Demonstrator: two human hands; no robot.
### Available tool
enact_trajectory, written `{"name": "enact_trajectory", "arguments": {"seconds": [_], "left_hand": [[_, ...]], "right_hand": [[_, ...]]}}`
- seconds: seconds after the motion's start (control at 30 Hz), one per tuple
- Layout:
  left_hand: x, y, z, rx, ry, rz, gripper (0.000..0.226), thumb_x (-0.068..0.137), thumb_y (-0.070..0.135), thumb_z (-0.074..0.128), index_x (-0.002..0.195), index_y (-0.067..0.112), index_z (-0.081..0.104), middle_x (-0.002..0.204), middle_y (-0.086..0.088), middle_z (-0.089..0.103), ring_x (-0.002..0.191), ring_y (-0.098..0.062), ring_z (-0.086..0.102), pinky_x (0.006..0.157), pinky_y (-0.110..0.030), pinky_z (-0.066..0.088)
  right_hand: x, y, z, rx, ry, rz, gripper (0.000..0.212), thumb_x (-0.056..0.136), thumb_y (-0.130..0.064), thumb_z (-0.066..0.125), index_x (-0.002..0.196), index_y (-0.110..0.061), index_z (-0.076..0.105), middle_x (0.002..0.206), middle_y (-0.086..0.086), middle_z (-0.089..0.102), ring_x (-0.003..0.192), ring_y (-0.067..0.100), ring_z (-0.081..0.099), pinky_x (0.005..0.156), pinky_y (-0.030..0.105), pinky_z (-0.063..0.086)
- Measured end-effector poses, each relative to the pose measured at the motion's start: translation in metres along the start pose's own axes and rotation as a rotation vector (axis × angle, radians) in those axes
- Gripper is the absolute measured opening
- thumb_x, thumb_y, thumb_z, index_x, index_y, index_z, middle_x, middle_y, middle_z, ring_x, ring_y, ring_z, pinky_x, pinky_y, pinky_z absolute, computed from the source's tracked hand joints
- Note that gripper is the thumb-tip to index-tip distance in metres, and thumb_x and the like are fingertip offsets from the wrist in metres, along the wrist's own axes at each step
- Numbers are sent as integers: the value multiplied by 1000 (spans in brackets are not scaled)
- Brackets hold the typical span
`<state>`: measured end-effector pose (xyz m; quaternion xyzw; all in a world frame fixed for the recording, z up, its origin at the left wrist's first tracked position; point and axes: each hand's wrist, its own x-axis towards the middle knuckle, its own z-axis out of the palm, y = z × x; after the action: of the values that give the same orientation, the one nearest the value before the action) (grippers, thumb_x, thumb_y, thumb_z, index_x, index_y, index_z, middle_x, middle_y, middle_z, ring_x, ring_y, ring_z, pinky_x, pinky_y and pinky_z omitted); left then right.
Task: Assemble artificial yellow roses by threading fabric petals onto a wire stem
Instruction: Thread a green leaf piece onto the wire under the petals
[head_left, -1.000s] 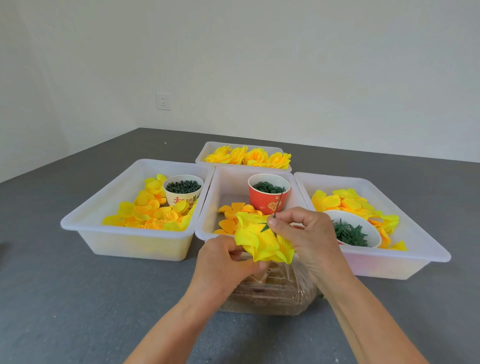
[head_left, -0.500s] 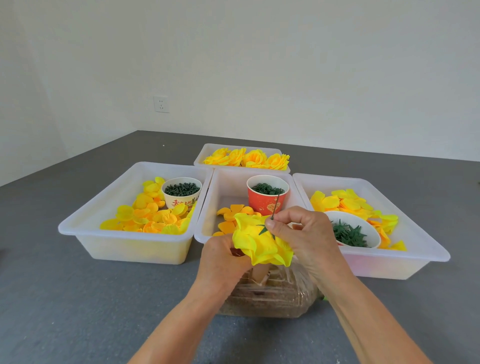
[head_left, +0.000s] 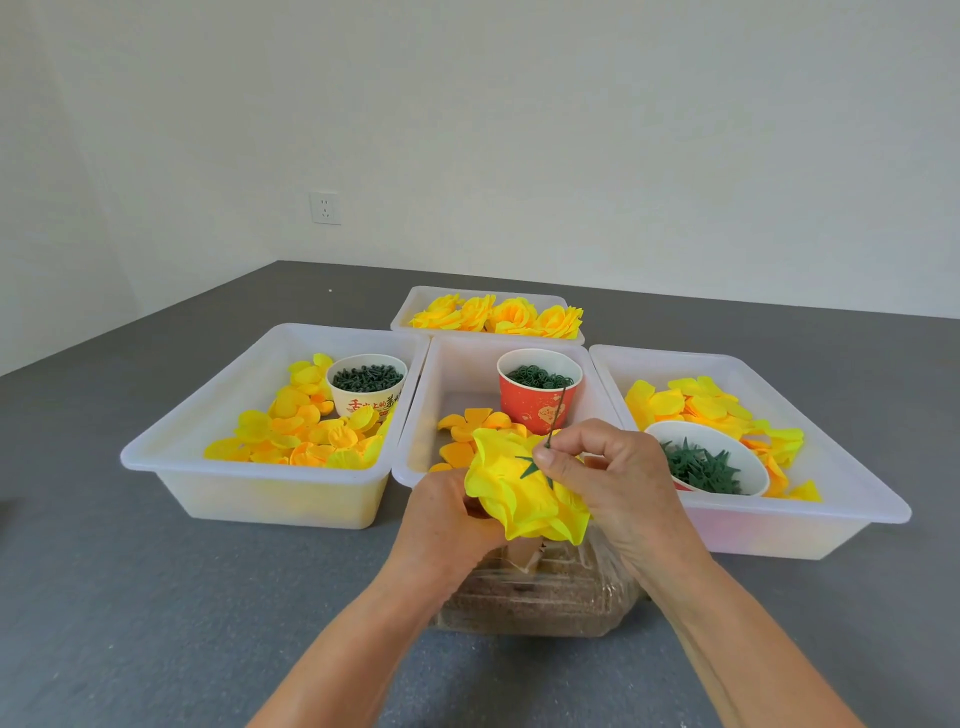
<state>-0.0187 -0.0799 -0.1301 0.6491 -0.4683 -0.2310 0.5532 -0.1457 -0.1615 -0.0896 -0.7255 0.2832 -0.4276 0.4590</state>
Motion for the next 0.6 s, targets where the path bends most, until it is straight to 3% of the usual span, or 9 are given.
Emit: {"name": "enact_trajectory", "arguments": {"seconds": [0.17,0.23,0.33,0.47,0.6], "left_hand": [[1,0,-2,47,-25,19,24,66,14,83,87,16,71,79,3,72,77,-12,66,72,-30,54],[1,-1,-1,71,-20,21,27,65,16,84,86,22,69,79,6,72,76,-9,66,71,-26,54],[0,0,1,95,-27,11,29,61,12,86,75,28,65,72,11,71,69,-3,64,66,-22,52],[-2,2,-1,70,-60,10,32,60,10,85,79,27,66,72,18,70,67,3,63,62,-11,47],[-3,1,-2,22,-101,-17,27,60,7,83,81,19,70,77,7,73,73,-7,67,67,-15,51]], "right_hand": [[-1,2,2,-21,-9,3,24,75,-9,75,60,-28,69,72,-10,69,68,-3,59,64,14,44],[-2,2,2,-15,-5,8,25,75,-8,75,59,-27,70,72,-5,70,70,3,61,68,24,47],[0,-3,-1,28,5,29,22,76,-10,75,63,-28,72,74,1,70,77,25,67,74,43,54],[2,-7,-1,-42,-3,4,26,74,-11,76,59,-32,71,74,-5,70,72,9,63,73,32,52],[3,-12,-2,-5,24,26,25,73,-12,77,58,-31,71,69,-10,71,69,4,63,74,27,51]]}}
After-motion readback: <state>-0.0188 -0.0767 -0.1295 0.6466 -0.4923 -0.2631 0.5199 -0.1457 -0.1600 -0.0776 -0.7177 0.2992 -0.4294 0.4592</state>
